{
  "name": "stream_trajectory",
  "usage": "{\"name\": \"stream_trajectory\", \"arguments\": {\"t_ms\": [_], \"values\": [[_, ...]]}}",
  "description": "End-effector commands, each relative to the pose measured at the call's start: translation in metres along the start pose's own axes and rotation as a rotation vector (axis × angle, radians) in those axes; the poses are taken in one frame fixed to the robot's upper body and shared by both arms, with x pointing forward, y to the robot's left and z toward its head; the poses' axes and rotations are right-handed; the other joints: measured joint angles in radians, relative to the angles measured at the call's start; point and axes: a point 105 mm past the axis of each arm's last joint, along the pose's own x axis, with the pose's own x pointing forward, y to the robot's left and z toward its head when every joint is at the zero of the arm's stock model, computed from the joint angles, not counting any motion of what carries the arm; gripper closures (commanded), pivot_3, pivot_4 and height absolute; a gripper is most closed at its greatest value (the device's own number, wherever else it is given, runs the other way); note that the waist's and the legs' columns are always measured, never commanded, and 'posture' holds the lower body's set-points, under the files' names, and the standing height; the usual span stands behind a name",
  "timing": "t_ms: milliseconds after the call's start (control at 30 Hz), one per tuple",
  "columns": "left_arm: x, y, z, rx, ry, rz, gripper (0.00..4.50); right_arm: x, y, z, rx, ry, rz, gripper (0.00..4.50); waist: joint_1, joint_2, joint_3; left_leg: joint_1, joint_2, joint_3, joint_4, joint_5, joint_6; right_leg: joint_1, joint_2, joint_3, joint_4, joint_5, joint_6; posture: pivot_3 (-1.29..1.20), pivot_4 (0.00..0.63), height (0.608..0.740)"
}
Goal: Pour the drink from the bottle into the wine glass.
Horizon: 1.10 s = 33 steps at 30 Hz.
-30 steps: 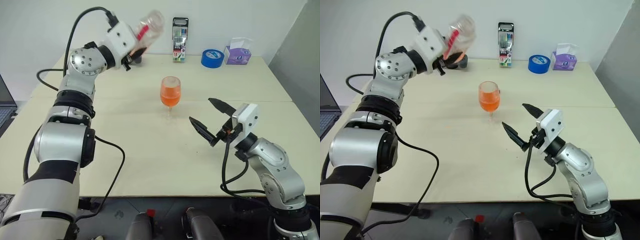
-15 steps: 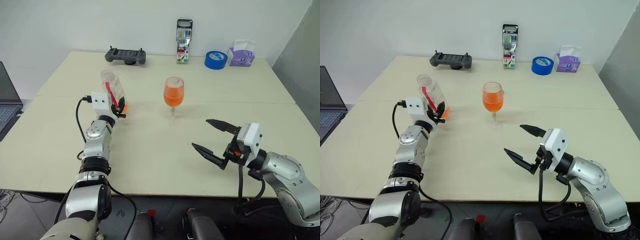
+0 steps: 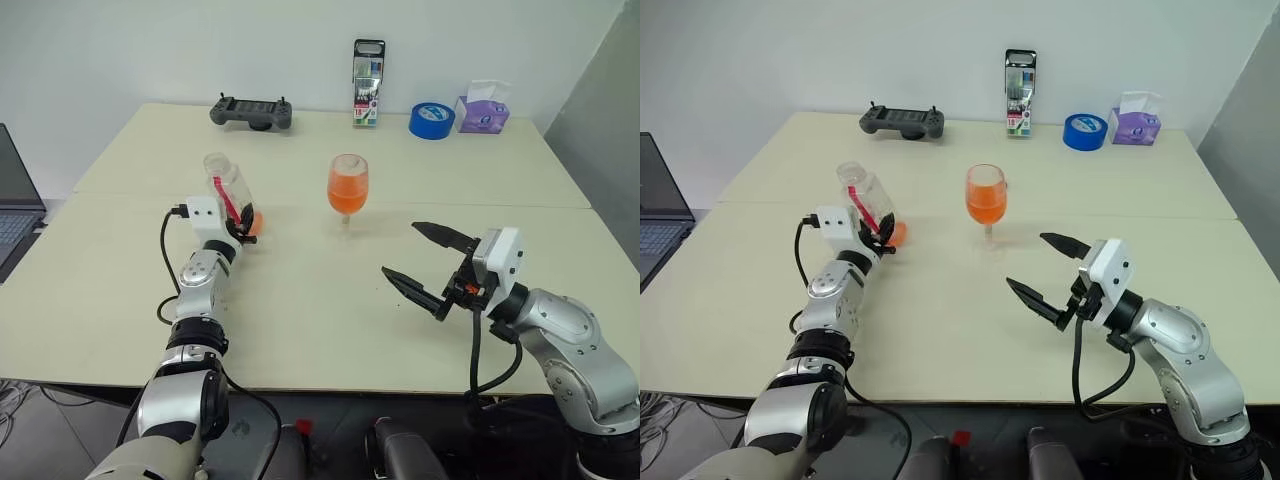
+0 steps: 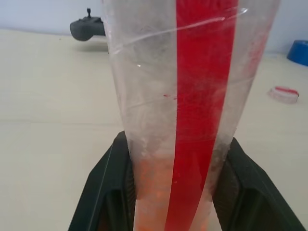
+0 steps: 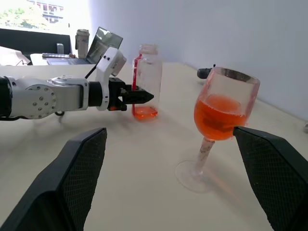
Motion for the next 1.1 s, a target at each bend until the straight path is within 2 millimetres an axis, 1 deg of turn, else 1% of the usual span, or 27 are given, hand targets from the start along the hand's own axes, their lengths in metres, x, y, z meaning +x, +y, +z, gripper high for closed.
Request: {"name": "stream_trajectory", "arguments": {"t_ms": [33,67,133,333,367,467,567,700,833,900,1000,1100], "values": [[0.005,0.001,0.012,0.058,-0.031,0.004,2.83,0.002,0.001,0.014,-0.021,-0.043,-0.007,0.00,0.000,0.000,0.000,0.000,0.000,0.000,0.000,0.000,0.000,0.000,0.000,0.000,0.000,0.000,0.000,0.00,0.150,0.740],[0.006,0.001,0.010,0.063,-0.024,0.009,2.83,0.002,0.000,0.014,-0.021,-0.043,-0.008,0.00,0.000,0.000,0.000,0.000,0.000,0.000,0.000,0.000,0.000,0.000,0.000,0.000,0.000,0.000,0.000,0.00,0.150,0.740],[0.006,0.002,0.009,0.052,-0.021,0.015,2.09,0.003,0.000,0.015,-0.021,-0.043,-0.012,0.00,0.000,0.000,0.000,0.000,0.000,0.000,0.000,0.000,0.000,0.000,0.000,0.000,0.000,0.000,0.000,0.00,0.150,0.740],[0.005,-0.002,0.010,0.035,-0.029,-0.021,0.13,0.003,0.000,0.014,-0.020,-0.037,-0.012,0.00,-0.001,0.000,0.000,0.000,0.000,0.000,0.000,0.000,0.000,0.000,0.000,0.000,0.000,0.000,0.000,0.00,0.150,0.740],[0.005,-0.002,0.010,0.036,-0.028,-0.025,0.03,0.003,0.000,0.014,-0.020,-0.035,-0.013,0.00,-0.001,0.000,0.000,0.000,0.000,0.000,0.000,0.000,0.000,0.000,0.000,0.000,0.000,0.000,0.000,0.00,0.150,0.740],[0.000,-0.002,0.003,0.065,-0.004,-0.028,0.03,-0.002,0.002,0.009,-0.012,-0.013,-0.025,0.00,-0.001,0.000,0.000,0.000,0.000,0.000,0.000,0.000,0.000,0.000,0.000,0.000,0.000,0.000,0.000,0.00,0.150,0.740],[-0.008,-0.006,-0.005,0.078,0.017,-0.048,0.03,-0.011,0.005,0.001,0.004,0.028,-0.049,0.00,-0.001,0.000,0.000,0.000,0.001,0.000,-0.001,0.000,0.000,0.000,0.000,0.000,-0.001,0.000,0.000,0.00,0.150,0.740],[-0.028,-0.010,-0.015,0.084,0.042,-0.055,0.03,-0.029,0.005,-0.014,0.012,0.103,-0.139,0.00,-0.002,0.000,0.000,0.000,0.001,0.000,-0.001,0.000,0.000,0.000,-0.002,0.001,-0.001,0.000,0.000,0.00,0.150,0.740],[-0.047,-0.009,-0.021,0.082,0.070,-0.046,0.03,-0.039,0.004,-0.022,0.020,0.136,-0.228,0.00,-0.002,0.000,-0.001,0.001,0.002,0.000,-0.001,0.000,0.000,0.000,-0.003,0.001,-0.001,0.000,0.000,0.00,0.150,0.740],[-0.057,-0.009,-0.022,0.083,0.088,-0.044,0.03,-0.047,0.000,-0.027,-0.009,0.176,-0.293,0.00,-0.002,0.001,-0.001,0.001,0.002,0.000,-0.001,0.000,0.000,0.000,-0.003,0.001,-0.001,0.000,0.000,0.00,0.150,0.740],[-0.080,-0.017,-0.022,0.090,0.118,-0.068,0.03,-0.070,-0.016,-0.039,-0.053,0.279,-0.513,0.00,-0.002,0.001,-0.002,0.001,0.002,0.001,-0.002,0.000,0.000,0.000,-0.003,0.002,-0.002,0.000,0.000,0.00,0.150,0.740],[-0.097,-0.023,-0.017,0.121,0.140,-0.055,0.03,-0.092,-0.036,-0.050,-0.046,0.373,-0.795,0.00,-0.002,0.002,-0.002,0.001,0.002,0.001,-0.002,0.000,0.000,0.000,-0.004,0.004,-0.002,0.000,0.000,0.00,0.150,0.740]]}}
